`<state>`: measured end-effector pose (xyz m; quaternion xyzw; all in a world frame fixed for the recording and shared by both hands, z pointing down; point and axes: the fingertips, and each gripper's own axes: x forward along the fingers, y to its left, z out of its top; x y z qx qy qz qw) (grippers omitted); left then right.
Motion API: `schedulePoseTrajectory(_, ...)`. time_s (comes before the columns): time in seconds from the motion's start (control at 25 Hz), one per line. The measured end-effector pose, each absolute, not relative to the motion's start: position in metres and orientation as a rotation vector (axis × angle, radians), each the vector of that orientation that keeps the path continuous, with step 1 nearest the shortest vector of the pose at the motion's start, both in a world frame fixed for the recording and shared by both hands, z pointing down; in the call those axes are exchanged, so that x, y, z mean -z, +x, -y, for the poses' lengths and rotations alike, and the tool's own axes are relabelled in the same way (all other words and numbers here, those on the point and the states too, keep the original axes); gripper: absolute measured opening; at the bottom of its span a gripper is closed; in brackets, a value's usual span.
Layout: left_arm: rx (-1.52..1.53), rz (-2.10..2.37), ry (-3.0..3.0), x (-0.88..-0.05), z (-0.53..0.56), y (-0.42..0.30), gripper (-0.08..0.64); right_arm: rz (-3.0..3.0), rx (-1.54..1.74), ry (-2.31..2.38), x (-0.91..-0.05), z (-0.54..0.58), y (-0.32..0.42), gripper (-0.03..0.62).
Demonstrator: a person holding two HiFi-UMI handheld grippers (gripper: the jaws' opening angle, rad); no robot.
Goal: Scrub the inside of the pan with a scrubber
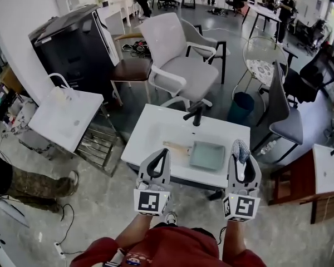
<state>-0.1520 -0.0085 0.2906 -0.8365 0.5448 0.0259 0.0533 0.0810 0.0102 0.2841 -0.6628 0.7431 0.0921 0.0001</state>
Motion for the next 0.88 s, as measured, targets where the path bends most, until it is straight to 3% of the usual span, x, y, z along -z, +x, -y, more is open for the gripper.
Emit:
schedulePoseTrajectory(0.36, -0.085, -1.620, -2.603, -0.312, 0.078, -0.157, 0.014, -2.336, -0.271, -2.159, -0.301, 0.048, 0.073, 0.186)
schedulePoseTrajectory(0.88, -0.064, -1.596, -2.602, -0.299, 0.169, -0.088, 0.014, -2.338, -0.271, -2.129, -0.301, 0.146, 0.134, 0.186)
